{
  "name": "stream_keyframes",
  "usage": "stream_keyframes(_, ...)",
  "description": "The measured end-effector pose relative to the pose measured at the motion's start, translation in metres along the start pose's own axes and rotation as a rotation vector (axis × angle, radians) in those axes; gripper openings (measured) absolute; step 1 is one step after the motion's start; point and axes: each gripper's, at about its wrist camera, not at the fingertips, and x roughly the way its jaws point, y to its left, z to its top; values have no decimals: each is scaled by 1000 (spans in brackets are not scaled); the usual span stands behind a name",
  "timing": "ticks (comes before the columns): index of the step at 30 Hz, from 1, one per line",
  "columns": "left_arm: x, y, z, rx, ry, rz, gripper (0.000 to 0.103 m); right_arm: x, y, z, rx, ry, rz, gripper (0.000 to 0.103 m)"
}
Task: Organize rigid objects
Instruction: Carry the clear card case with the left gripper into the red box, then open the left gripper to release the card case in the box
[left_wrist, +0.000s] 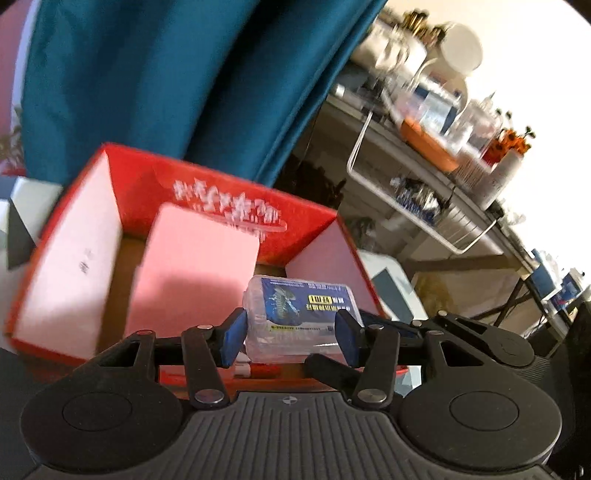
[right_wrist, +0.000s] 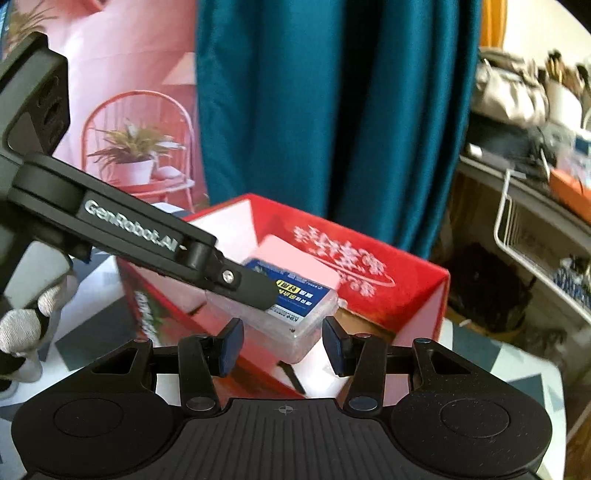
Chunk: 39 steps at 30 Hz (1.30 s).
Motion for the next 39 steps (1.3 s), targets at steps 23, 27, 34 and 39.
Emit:
stream_keyframes(23, 62, 9, 0, -10, 112, 8, 61, 39, -50, -17, 174, 66, 100, 57)
stream_keyframes(27, 56, 5, 1, 30, 93, 22, 60, 38, -46, -17, 186, 68, 86, 56)
stream_keyframes(34, 11, -1, -6, 164, -16, 37, 61, 21, -33, -18, 176, 1, 54, 62)
stream_keyframes(39, -27, 0, -21, 211, -93, 49, 61, 0, -19, -24, 165, -69, 48, 62)
